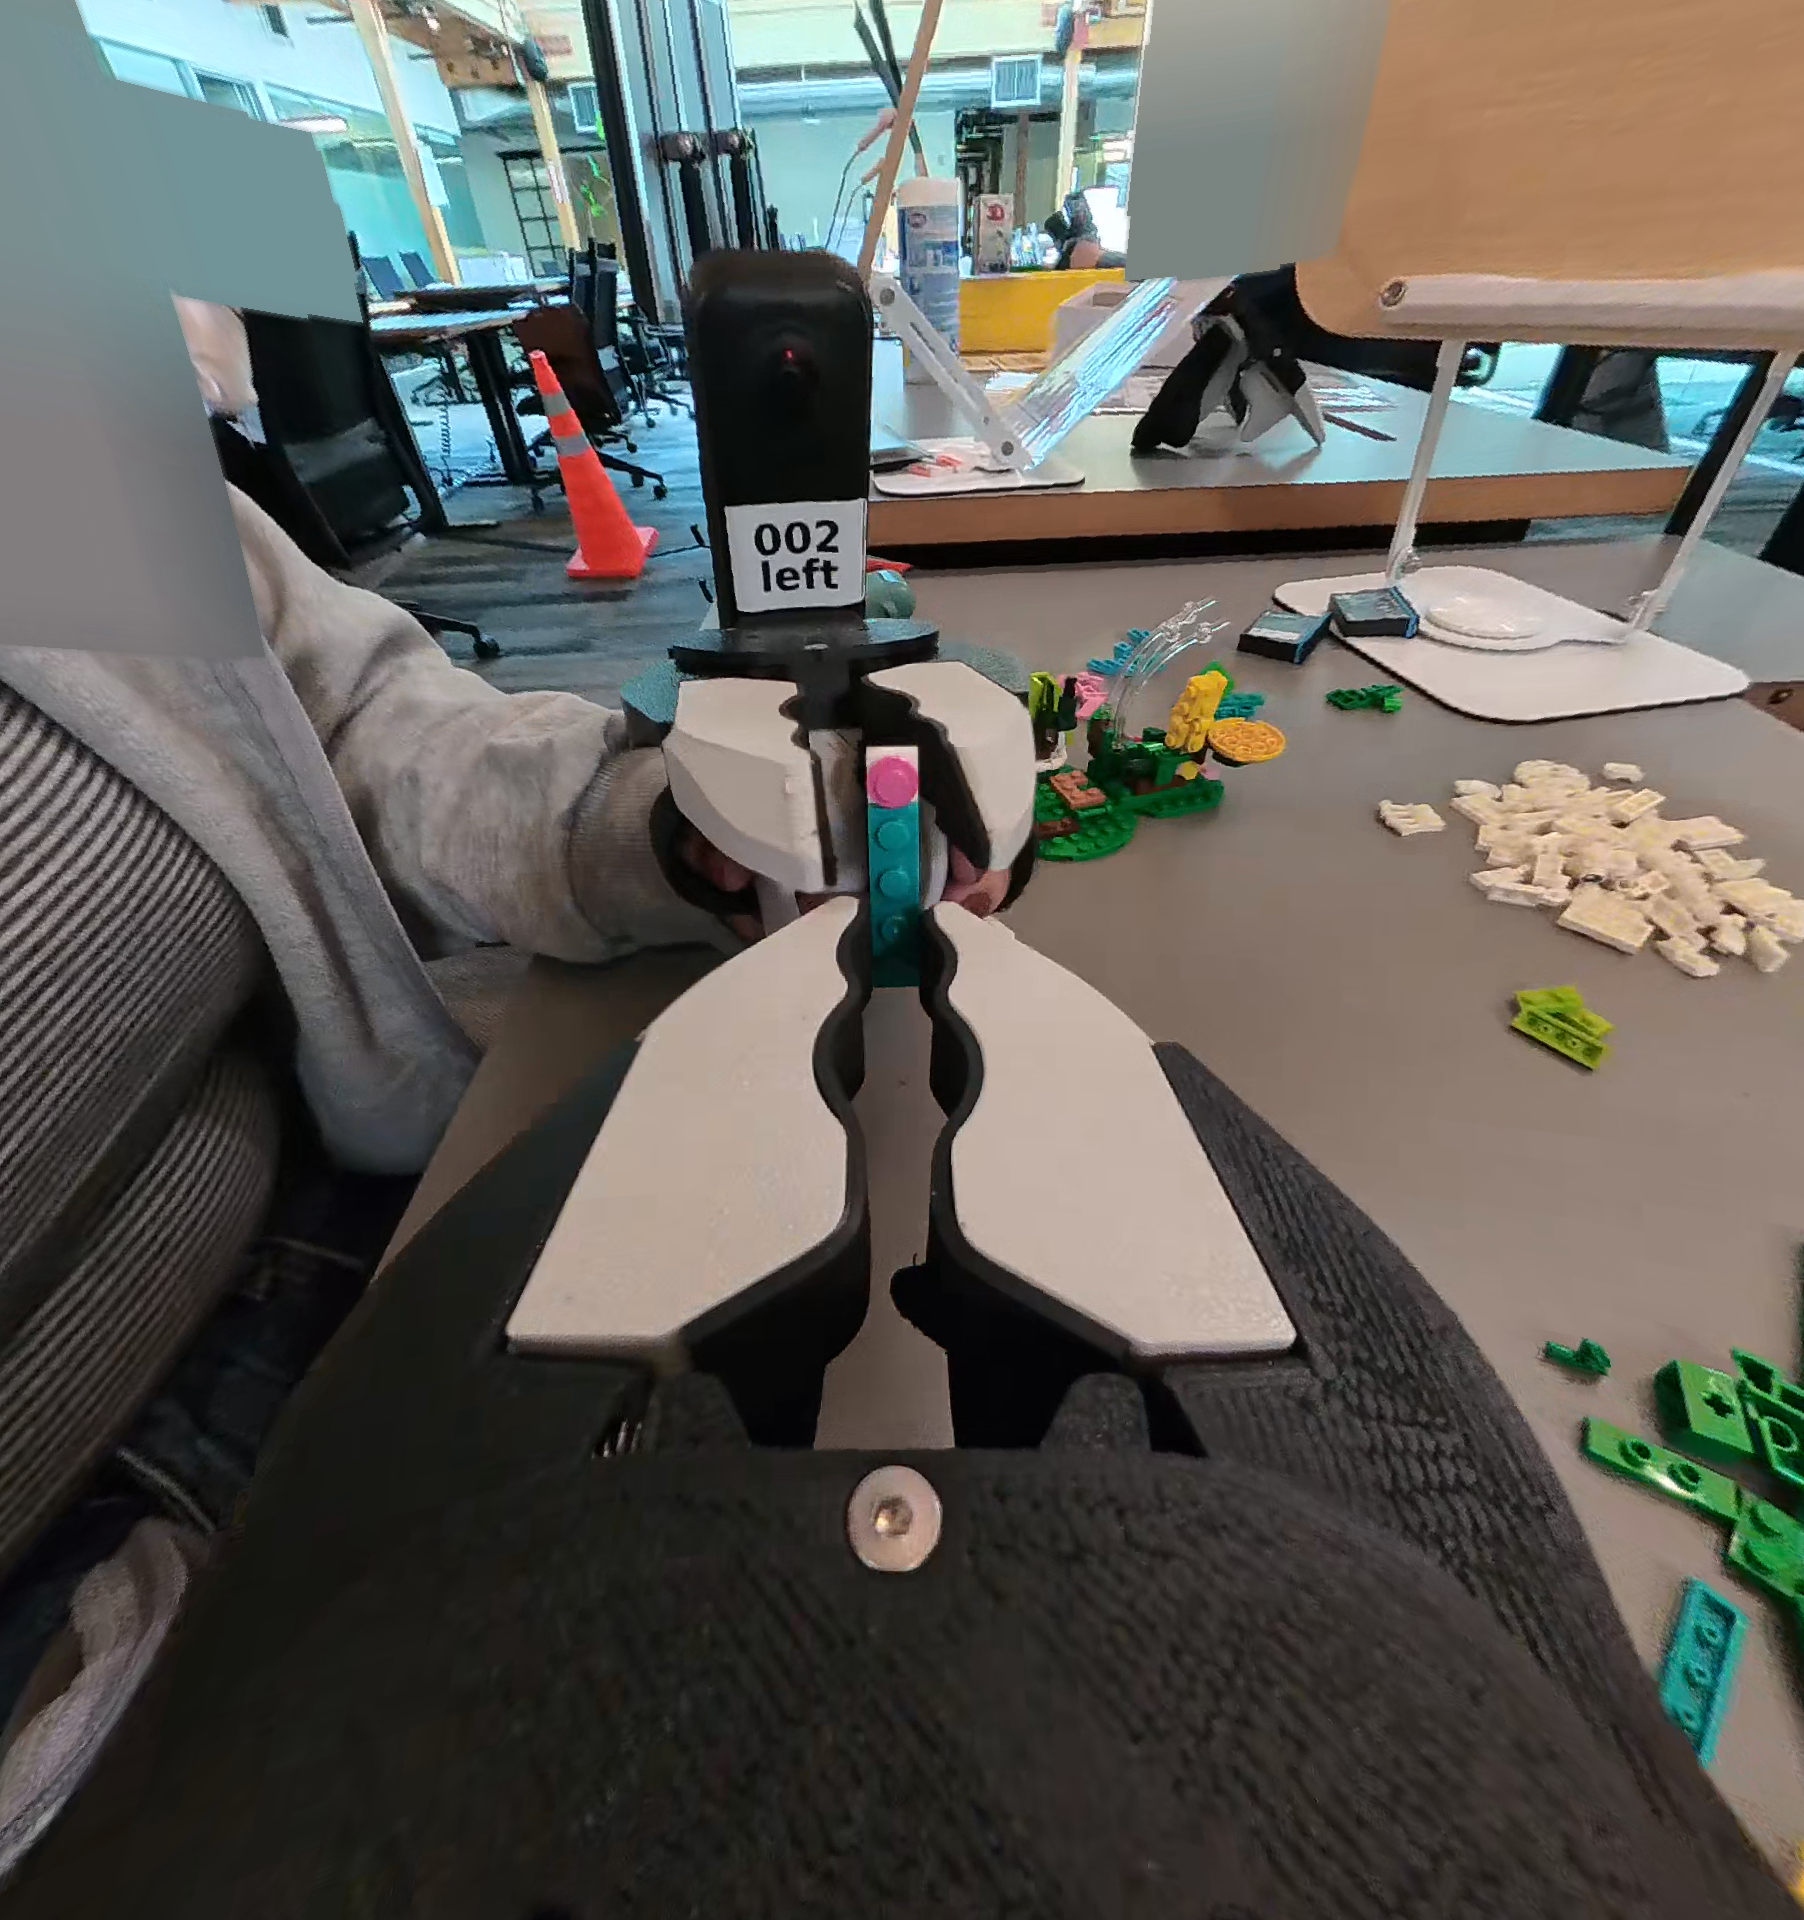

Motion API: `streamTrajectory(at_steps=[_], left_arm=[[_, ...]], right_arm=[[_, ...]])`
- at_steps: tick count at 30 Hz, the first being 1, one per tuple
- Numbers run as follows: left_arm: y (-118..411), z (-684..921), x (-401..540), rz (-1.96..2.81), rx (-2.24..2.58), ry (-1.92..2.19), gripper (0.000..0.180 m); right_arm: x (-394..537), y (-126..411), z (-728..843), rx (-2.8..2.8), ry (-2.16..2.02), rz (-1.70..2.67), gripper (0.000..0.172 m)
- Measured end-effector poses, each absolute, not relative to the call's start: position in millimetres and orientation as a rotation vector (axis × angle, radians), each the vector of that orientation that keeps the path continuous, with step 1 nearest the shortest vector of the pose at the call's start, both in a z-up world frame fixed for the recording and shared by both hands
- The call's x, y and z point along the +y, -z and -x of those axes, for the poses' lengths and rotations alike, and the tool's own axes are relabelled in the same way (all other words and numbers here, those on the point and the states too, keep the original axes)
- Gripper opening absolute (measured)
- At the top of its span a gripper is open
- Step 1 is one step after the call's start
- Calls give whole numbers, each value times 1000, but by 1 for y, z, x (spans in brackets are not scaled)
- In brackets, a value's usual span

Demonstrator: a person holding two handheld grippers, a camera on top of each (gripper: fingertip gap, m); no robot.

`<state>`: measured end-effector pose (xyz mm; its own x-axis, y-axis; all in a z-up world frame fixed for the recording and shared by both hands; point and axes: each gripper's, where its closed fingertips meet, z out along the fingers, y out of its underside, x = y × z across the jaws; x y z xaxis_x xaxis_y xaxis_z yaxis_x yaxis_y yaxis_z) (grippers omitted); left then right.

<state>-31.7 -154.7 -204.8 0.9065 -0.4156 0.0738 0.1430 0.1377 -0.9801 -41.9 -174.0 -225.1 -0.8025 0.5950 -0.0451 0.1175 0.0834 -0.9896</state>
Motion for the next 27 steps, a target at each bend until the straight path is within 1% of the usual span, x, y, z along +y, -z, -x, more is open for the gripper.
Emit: streamTrajectory(at_steps=[1, 2, 8, 12, 14, 17, 20, 22, 27], left_arm=[[205, 32, -155, 1375, 233, 424, 12], [204, 31, -156, 1374, 239, 441, 8], [207, 38, -153, 1404, 137, 615, 8], [207, 45, -154, 1393, 74, 697, 8], [208, 47, -153, 1391, 52, 716, 8], [207, 47, -153, 1384, 43, 736, 8], [208, 46, -153, 1393, 51, 729, 8], [203, 43, -156, 1357, 64, 791, 7], [186, 29, -169, 1224, 109, 1033, 8]], right_arm=[[-174, 226, 42, -2004, -1771, 707, 6], [-175, 226, 42, -2005, -1771, 708, 6], [-173, 228, 47, -1982, -1775, 754, 7], [-172, 225, 46, -1961, -1780, 737, 18], [-171, 225, 46, -1963, -1779, 748, 18], [-171, 227, 48, -1965, -1764, 762, 17], [-170, 229, 52, -1951, -1740, 791, 8], [-172, 226, 51, -1943, -1806, 801, 7], [-183, 205, 33, -1917, -2223, 811, 7]])
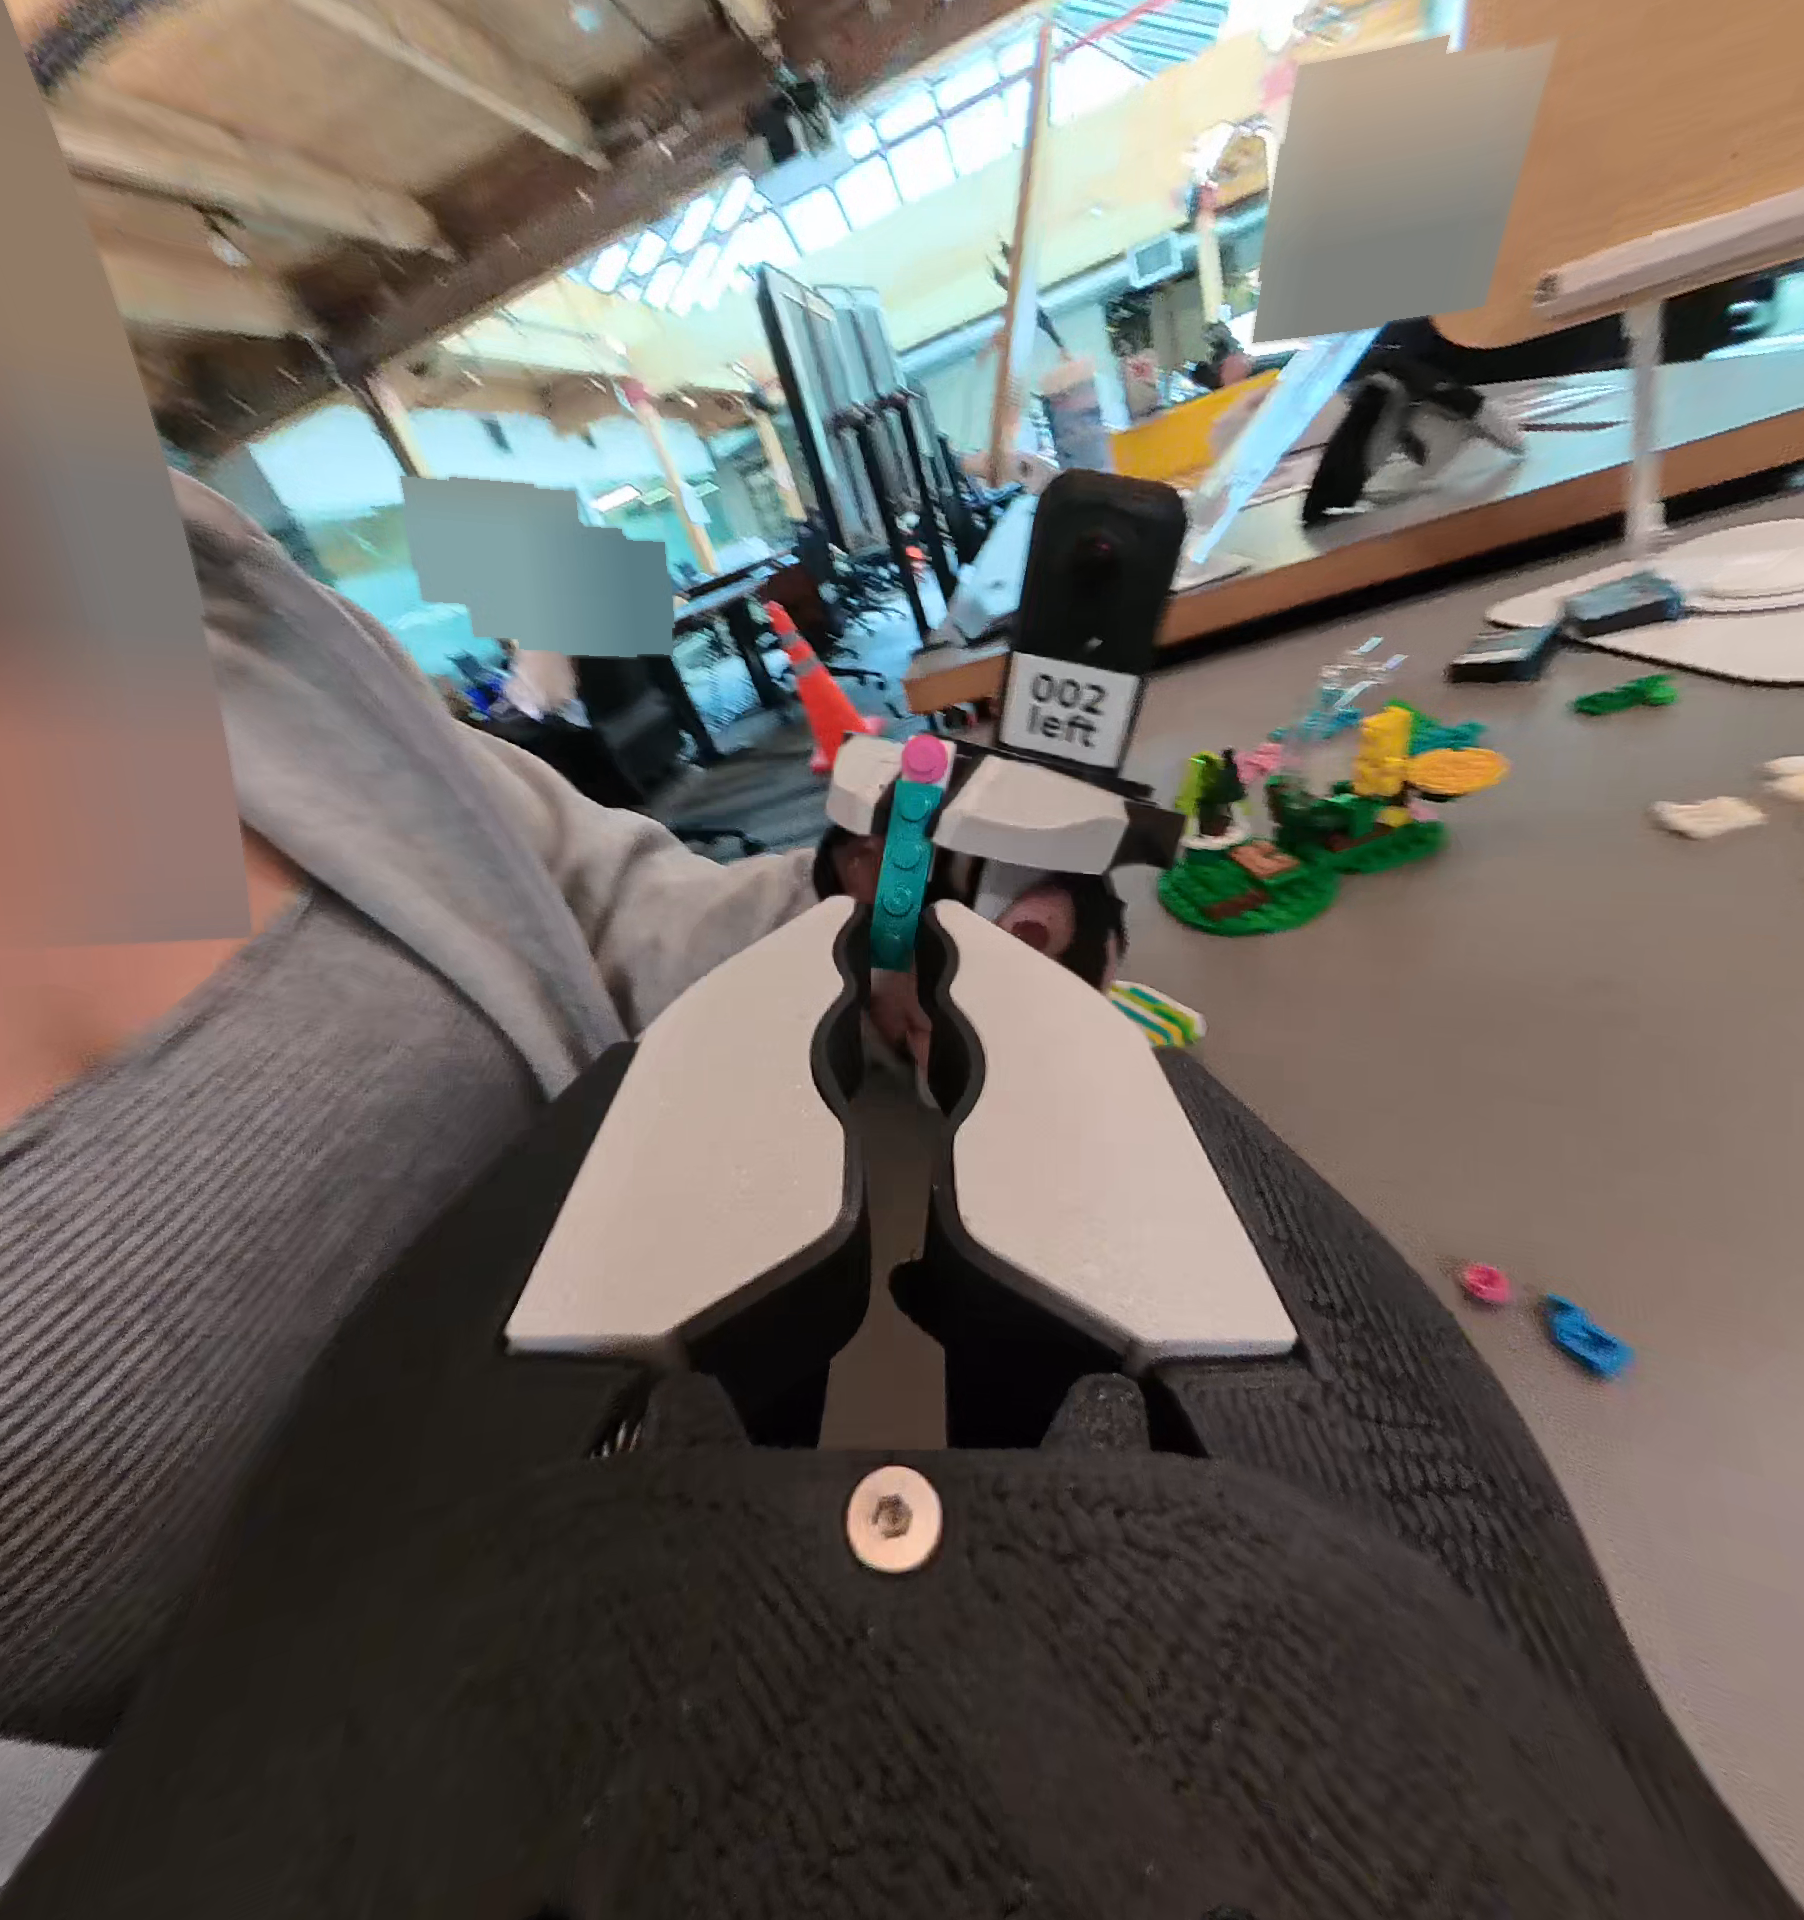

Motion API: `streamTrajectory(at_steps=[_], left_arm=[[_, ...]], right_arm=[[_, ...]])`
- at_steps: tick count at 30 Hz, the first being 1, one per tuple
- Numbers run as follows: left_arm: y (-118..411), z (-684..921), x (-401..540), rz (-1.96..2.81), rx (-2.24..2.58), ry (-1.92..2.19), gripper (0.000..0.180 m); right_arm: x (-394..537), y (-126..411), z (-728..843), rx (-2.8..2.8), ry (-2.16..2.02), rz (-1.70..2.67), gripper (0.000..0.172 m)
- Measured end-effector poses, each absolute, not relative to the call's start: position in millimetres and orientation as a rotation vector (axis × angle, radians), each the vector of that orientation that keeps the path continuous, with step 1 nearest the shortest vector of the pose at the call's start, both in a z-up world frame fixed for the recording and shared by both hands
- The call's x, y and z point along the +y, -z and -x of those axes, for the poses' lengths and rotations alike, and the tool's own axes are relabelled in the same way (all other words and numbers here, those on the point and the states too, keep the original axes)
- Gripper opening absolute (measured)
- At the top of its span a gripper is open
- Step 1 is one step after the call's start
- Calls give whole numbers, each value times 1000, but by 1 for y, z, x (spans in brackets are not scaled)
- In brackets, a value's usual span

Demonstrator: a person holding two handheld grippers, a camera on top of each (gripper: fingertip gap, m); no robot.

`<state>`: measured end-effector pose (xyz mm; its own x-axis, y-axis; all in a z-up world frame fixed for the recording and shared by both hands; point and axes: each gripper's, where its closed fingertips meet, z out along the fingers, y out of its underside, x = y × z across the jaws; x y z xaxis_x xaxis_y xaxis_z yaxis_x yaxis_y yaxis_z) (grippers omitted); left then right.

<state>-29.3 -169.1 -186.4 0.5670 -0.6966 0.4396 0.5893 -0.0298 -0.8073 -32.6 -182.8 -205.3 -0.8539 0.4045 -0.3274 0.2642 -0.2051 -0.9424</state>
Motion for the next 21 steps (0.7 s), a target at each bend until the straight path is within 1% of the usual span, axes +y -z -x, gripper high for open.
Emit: streamTrajectory(at_steps=[6, 8, 11, 16, 21], left_arm=[[173, 20, -180, 1100, 143, 1213, 8], [174, 22, -178, 1098, 126, 1205, 7], [179, 32, -171, 1134, 69, 1109, 8], [194, 51, -157, 1262, -4, 803, 7], [194, 77, -157, 1316, -99, 568, 7]], right_arm=[[-193, 190, 19, -1861, -2584, 788, 6], [-192, 189, 20, -1837, -2620, 809, 6], [-188, 195, 30, -1817, -2500, 854, 6], [-168, 212, 52, -1820, -2007, 841, 6], [-140, 202, 61, -1704, -1870, 882, 6]])
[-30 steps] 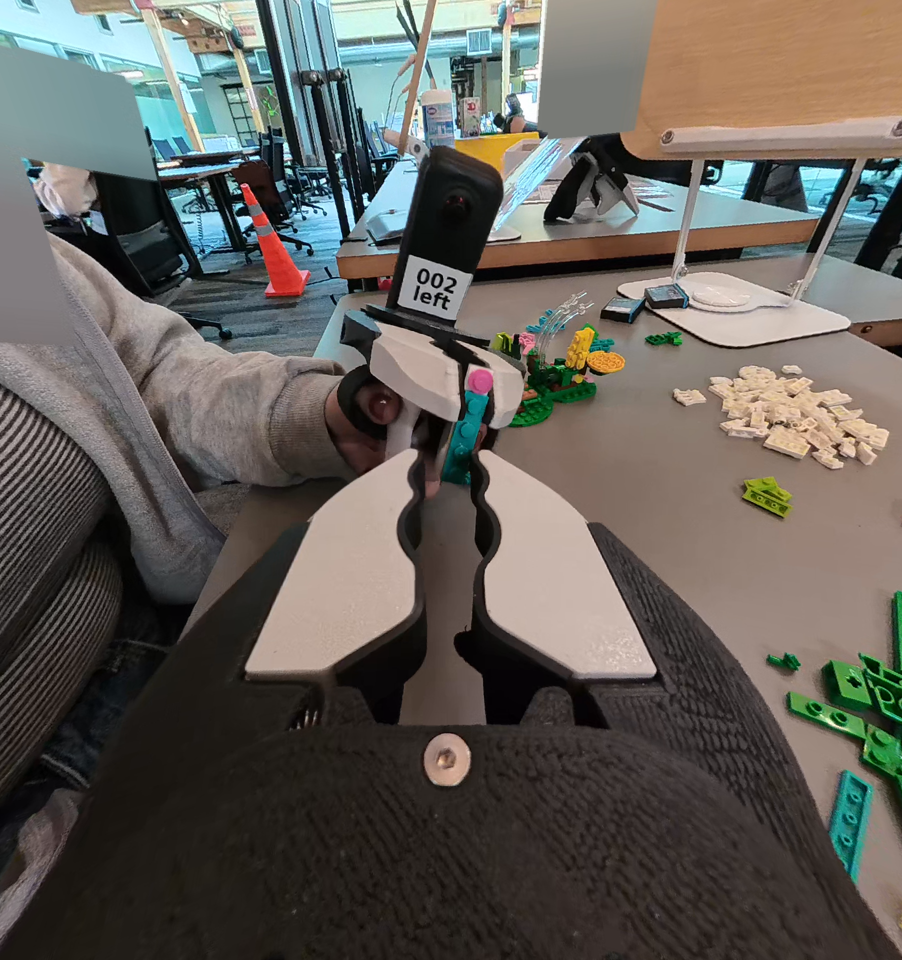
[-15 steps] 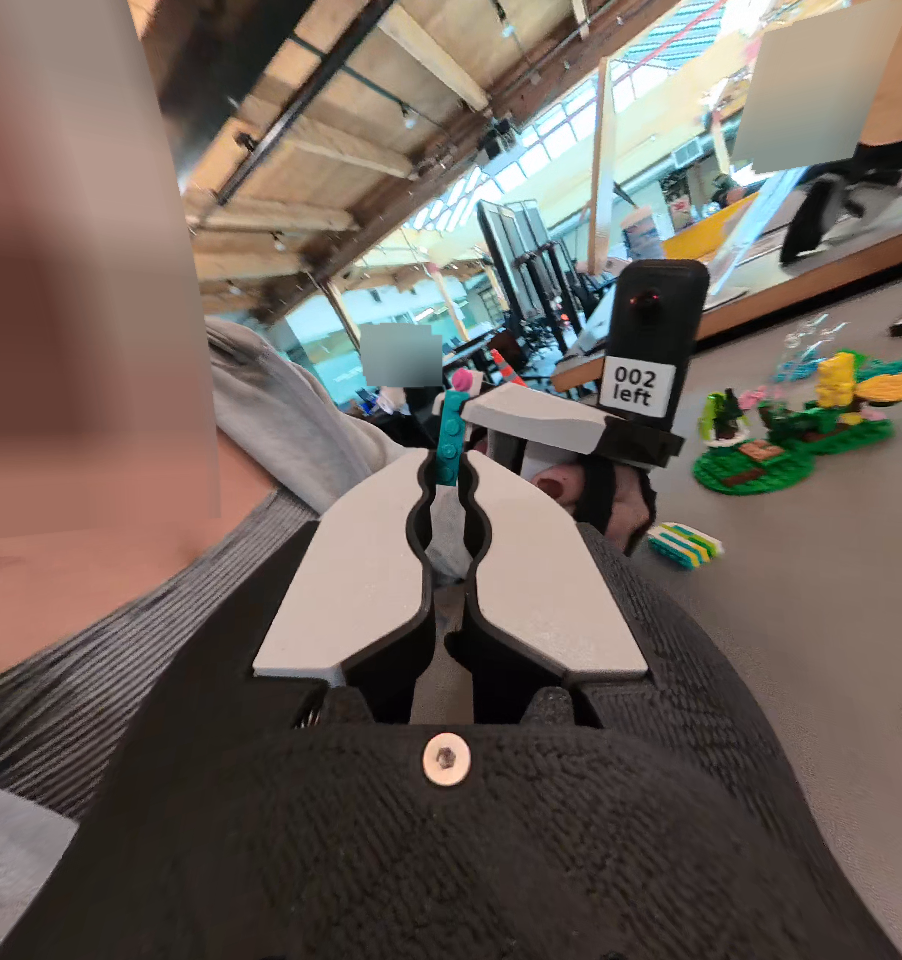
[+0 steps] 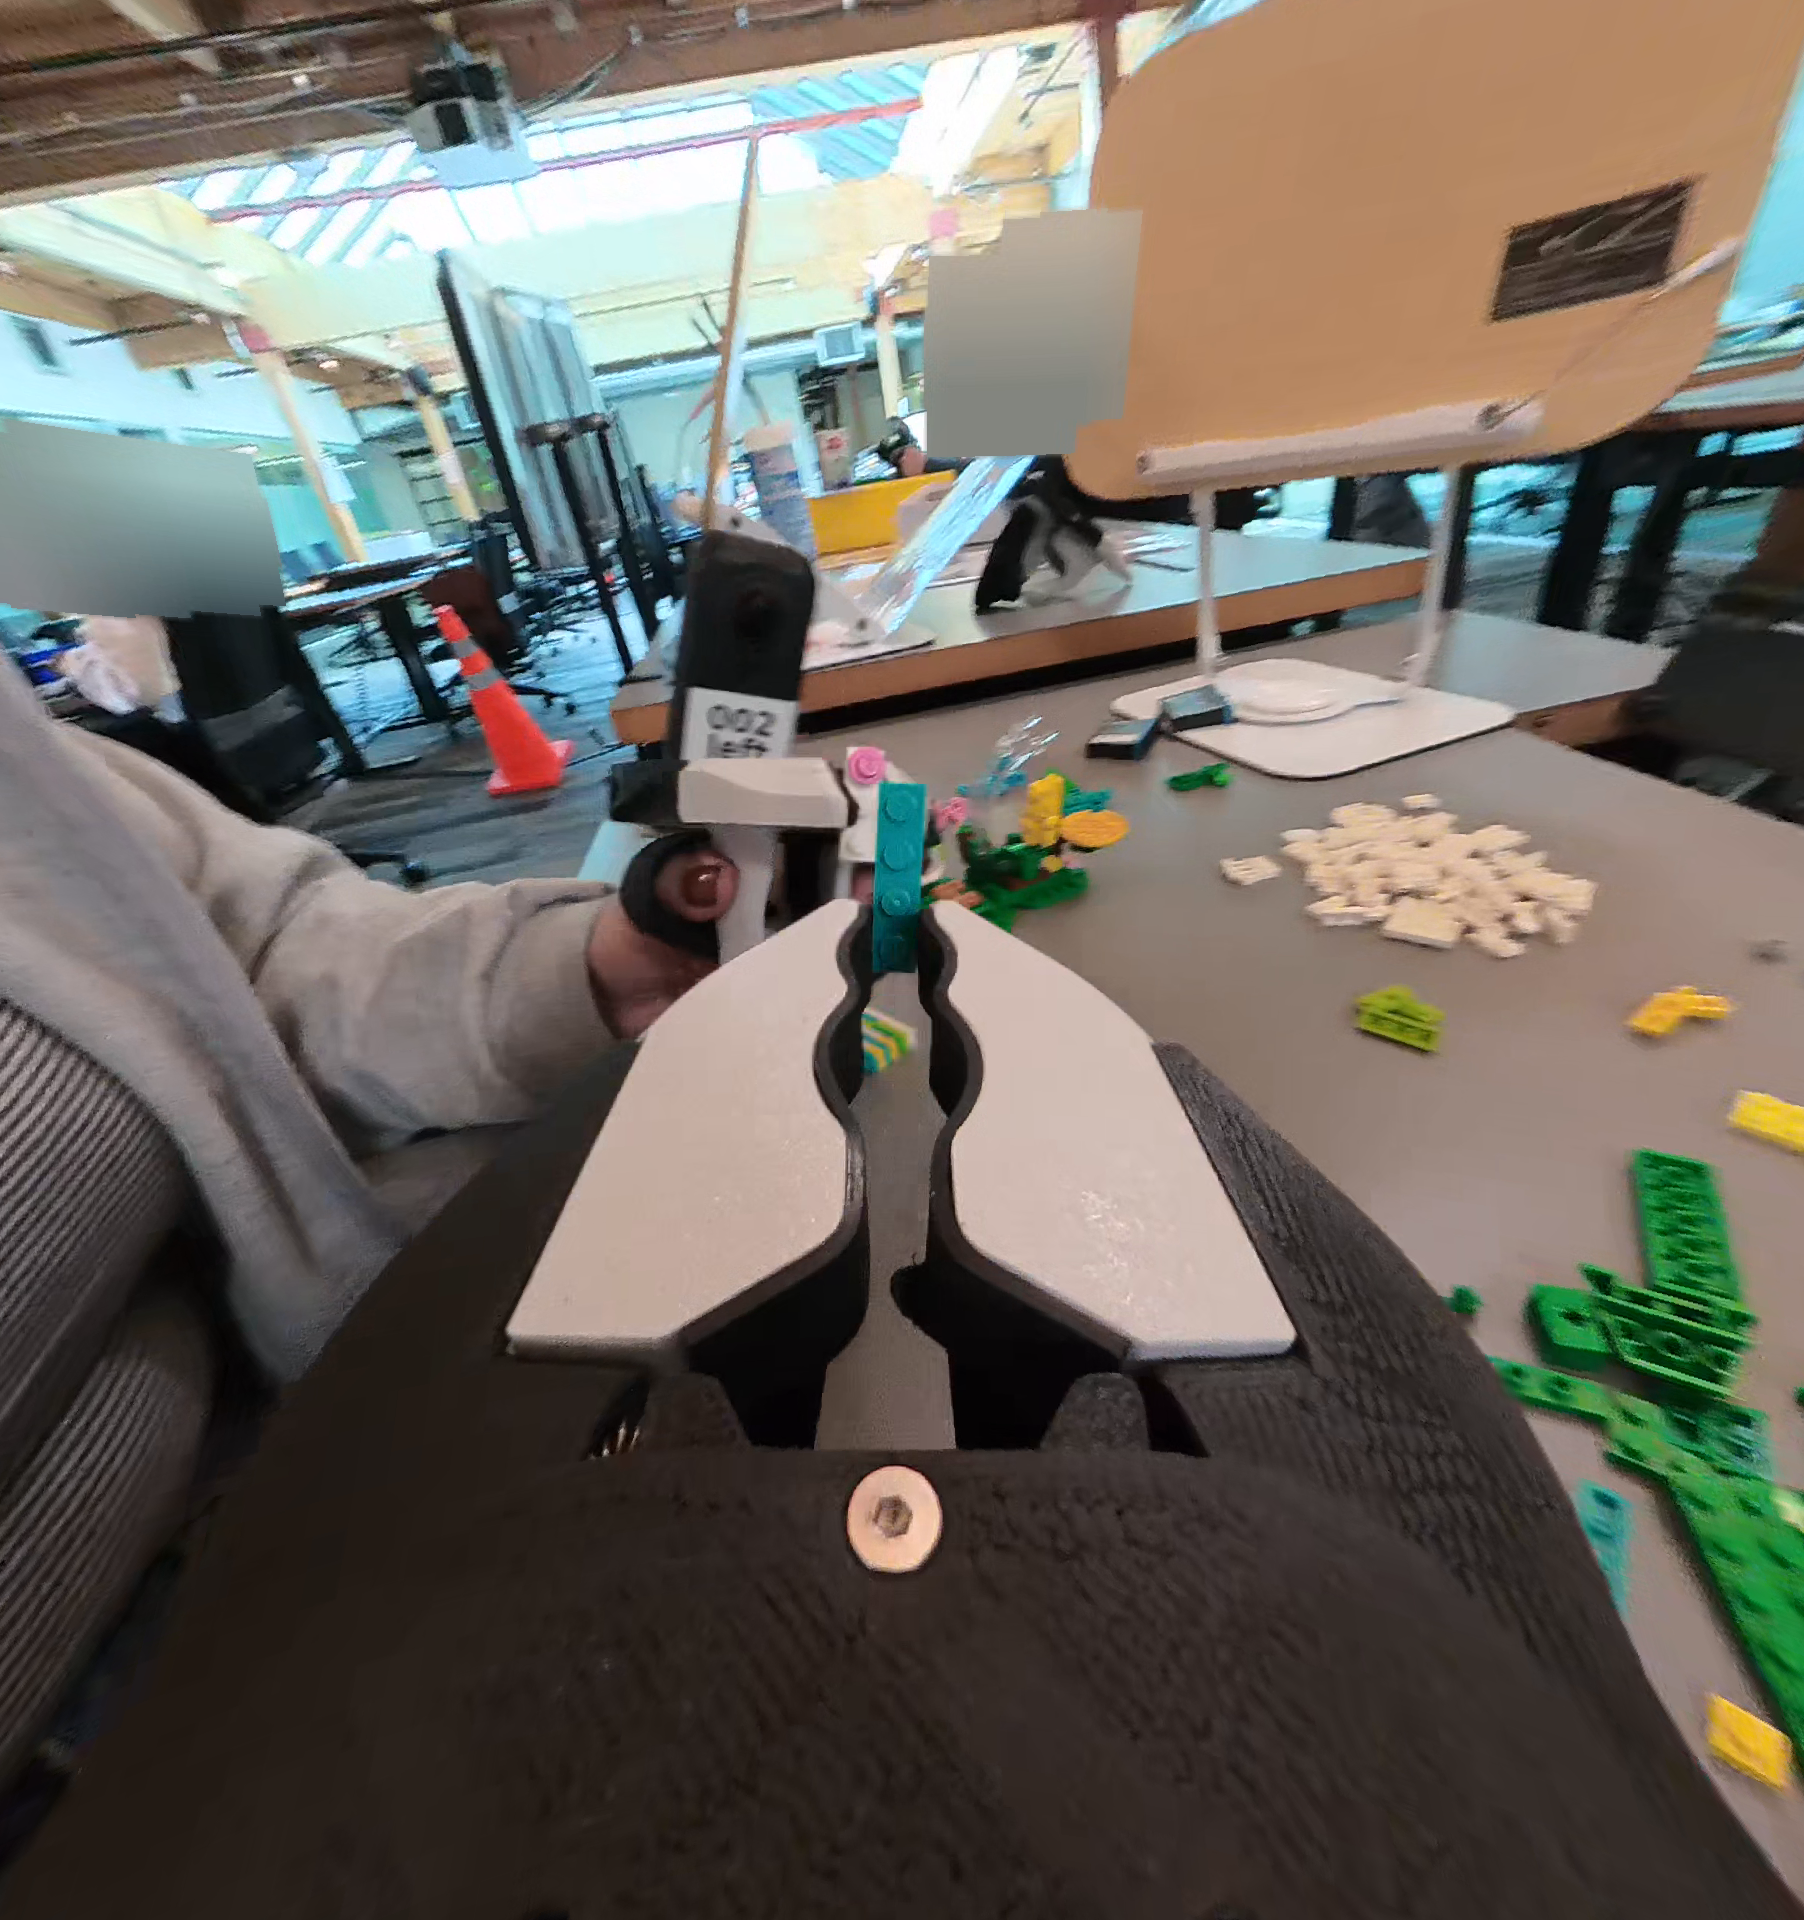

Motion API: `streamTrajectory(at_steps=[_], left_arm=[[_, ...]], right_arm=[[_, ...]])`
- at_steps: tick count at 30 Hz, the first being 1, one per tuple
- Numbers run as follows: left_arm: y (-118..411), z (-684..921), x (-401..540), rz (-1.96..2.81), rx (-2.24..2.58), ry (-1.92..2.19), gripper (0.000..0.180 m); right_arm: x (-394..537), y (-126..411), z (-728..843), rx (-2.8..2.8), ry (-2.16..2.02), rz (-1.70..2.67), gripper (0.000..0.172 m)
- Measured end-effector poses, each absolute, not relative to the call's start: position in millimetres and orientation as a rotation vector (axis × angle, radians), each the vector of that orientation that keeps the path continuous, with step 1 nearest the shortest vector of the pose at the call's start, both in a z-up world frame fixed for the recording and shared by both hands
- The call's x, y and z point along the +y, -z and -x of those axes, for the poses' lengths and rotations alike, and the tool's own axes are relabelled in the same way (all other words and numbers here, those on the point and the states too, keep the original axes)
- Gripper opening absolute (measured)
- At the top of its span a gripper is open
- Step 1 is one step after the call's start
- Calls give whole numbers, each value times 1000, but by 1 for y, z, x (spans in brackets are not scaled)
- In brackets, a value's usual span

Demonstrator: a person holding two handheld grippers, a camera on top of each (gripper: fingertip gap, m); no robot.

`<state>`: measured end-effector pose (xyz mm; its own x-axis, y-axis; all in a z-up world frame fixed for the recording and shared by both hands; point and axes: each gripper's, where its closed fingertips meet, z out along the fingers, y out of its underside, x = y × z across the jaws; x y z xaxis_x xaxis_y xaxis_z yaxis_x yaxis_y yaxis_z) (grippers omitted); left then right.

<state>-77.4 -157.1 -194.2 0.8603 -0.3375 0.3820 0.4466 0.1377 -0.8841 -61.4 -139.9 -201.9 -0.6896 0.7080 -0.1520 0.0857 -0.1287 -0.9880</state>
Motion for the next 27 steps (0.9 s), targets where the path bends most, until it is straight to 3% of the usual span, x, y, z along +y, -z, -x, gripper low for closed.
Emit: streamTrajectory(at_steps=[7, 13, 22, 25, 27], left_arm=[[170, 143, -156, 1725, -148, 202, 8], [164, 182, -141, 1973, 118, 133, 8], [178, 115, -141, 1959, 329, 194, 7], [183, 97, -144, 1909, 355, 158, 8], [188, 90, -147, 1878, 402, 70, 8]], right_arm=[[-112, 200, 74, -1573, -1714, 965, 6], [-115, 211, 79, -1600, -1662, 1001, 6], [-136, 294, 71, -2164, -879, 785, 6], [-138, 313, 68, -2243, -755, 761, 7], [-138, 305, 69, -2214, -819, 769, 17]])
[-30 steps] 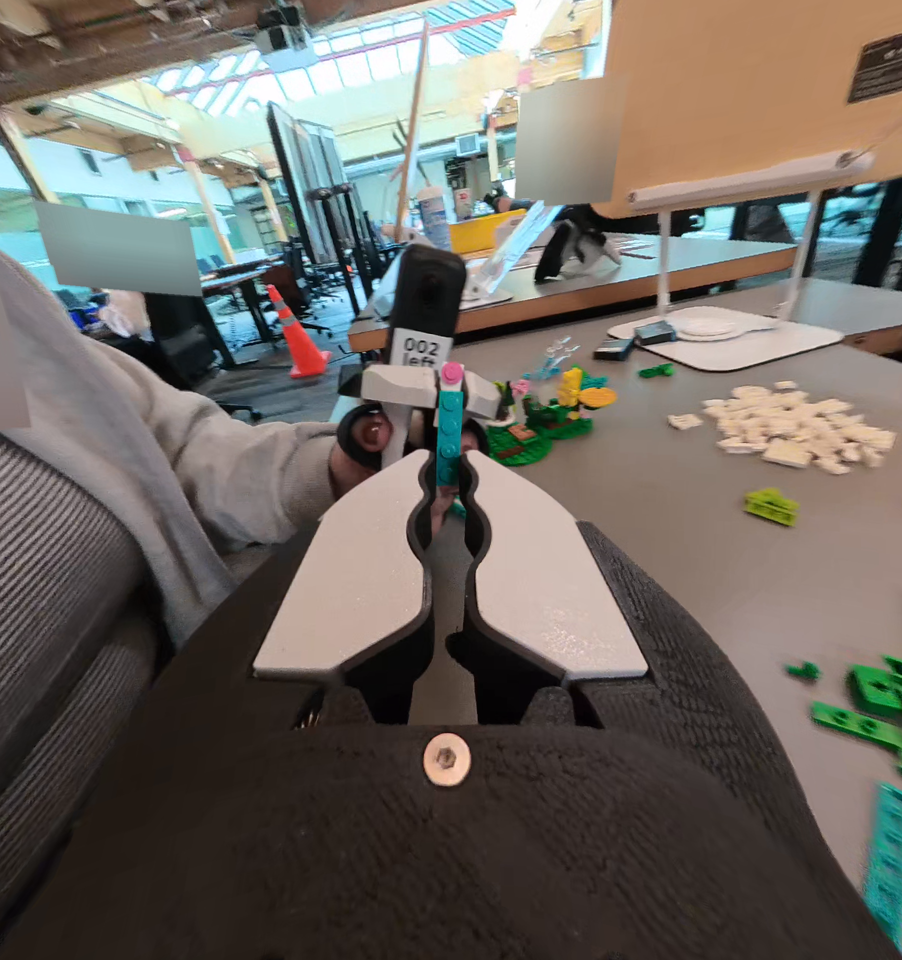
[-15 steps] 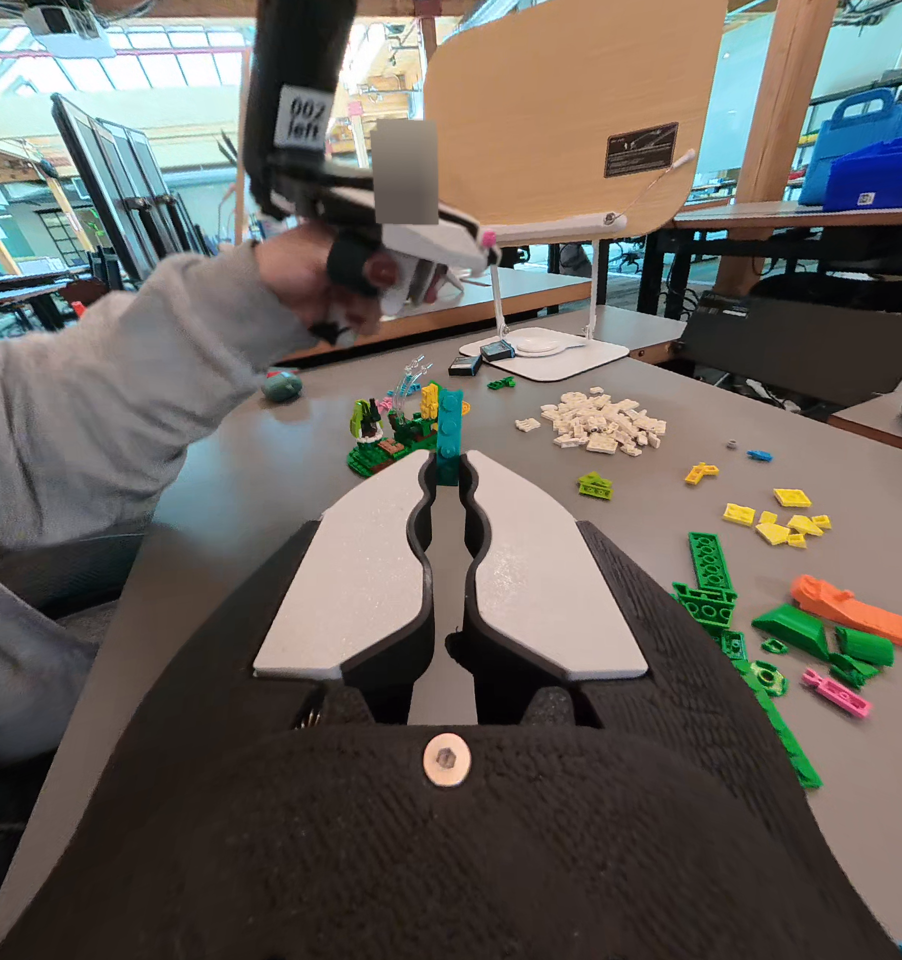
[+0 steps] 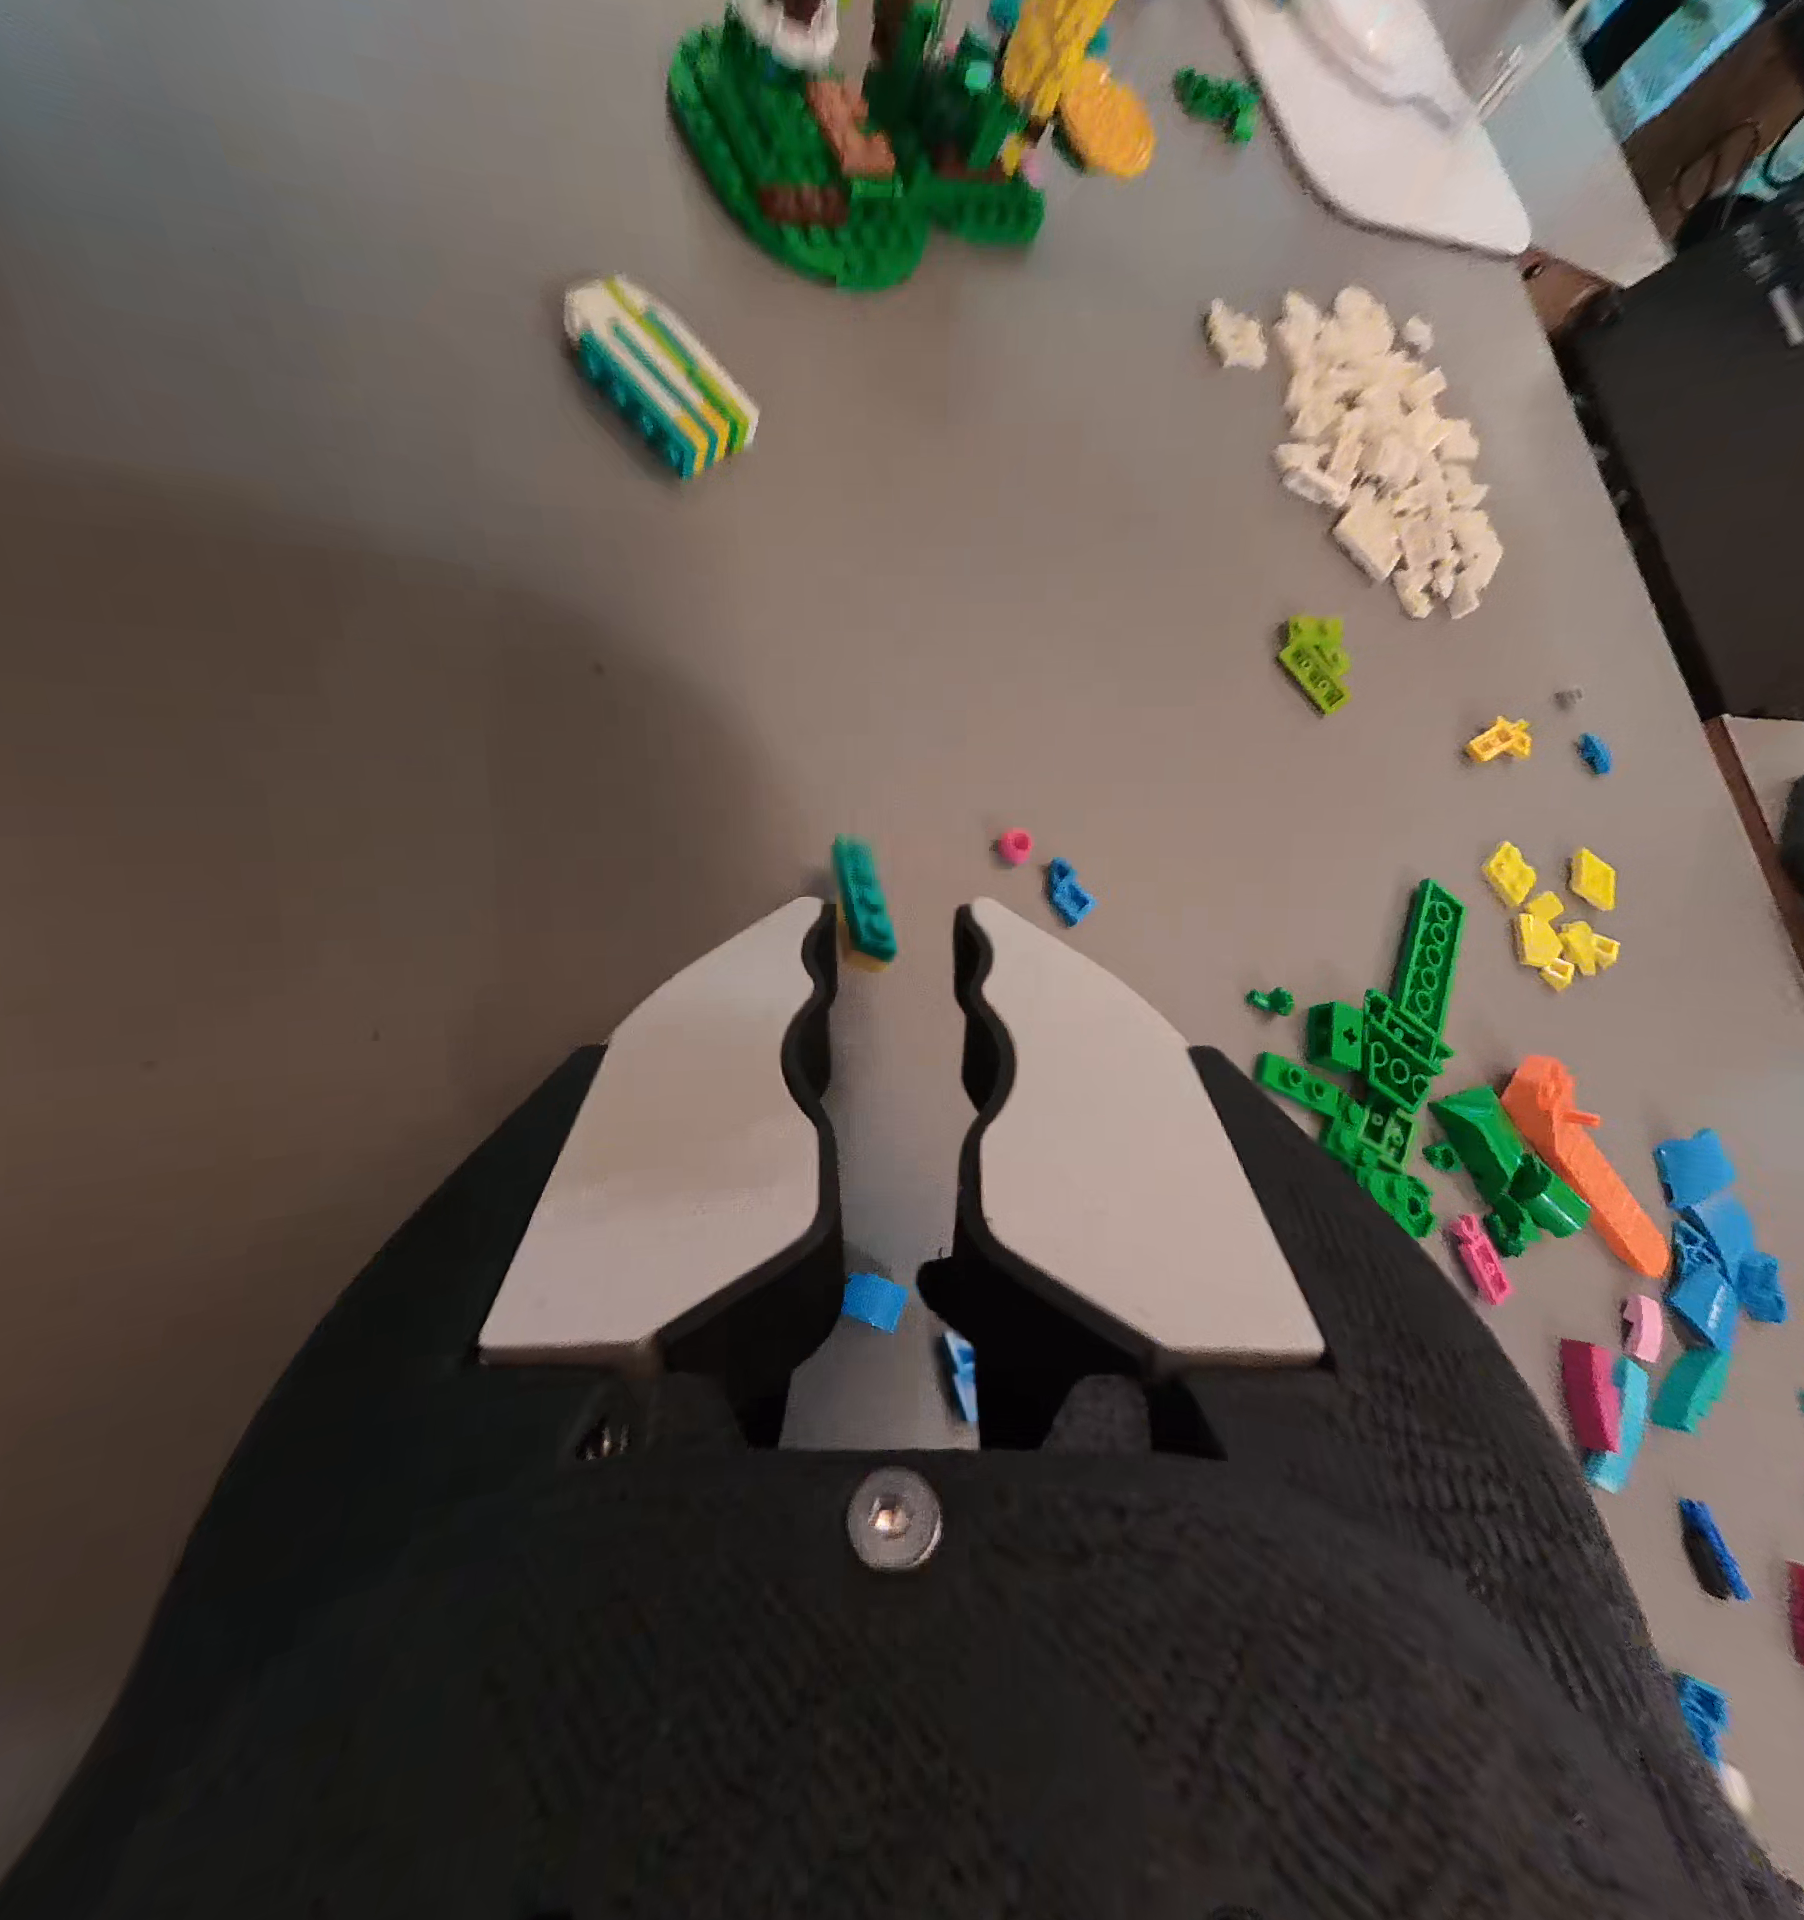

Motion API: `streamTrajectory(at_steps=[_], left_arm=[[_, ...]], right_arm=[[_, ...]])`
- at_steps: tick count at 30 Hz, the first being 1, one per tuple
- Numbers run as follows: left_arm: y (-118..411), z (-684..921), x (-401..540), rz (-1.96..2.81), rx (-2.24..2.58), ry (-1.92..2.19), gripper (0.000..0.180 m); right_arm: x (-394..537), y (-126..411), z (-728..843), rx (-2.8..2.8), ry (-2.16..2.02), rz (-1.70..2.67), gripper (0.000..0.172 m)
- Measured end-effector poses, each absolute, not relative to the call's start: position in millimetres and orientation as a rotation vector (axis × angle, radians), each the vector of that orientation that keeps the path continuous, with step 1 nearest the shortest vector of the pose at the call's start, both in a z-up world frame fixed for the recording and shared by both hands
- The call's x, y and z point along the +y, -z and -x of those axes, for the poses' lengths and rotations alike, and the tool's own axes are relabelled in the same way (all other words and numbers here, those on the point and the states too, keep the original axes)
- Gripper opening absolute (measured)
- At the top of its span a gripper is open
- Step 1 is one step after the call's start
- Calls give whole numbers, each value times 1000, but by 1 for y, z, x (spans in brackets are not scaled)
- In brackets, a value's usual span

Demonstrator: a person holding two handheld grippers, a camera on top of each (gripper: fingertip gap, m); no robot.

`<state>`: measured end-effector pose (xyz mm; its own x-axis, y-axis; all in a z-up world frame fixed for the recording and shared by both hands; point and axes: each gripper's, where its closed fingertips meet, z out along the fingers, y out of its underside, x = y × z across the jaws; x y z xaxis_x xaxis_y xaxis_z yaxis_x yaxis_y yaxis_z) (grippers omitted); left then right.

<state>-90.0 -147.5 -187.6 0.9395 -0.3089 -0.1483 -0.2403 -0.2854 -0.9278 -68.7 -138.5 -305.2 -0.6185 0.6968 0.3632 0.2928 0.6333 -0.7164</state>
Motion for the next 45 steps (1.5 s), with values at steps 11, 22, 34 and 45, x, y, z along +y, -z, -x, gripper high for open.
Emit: streamTrajectory(at_steps=[11, 22, 34, 45], left_arm=[[201, 32, -166, 1741, 580, 249, 8], [205, 21, -163, 1744, 586, 301, 8], [184, 42, -148, 1620, 389, -32, 7], [169, 17, -159, 1438, 412, 231, 8]], right_arm=[[-169, 184, 32, -1746, -1675, 485, 8], [-178, 188, 30, -1763, -1676, 452, 8], [-159, 171, 46, -1526, -1334, 445, 5], [-171, 158, 25, -1541, -1741, 439, 12]])
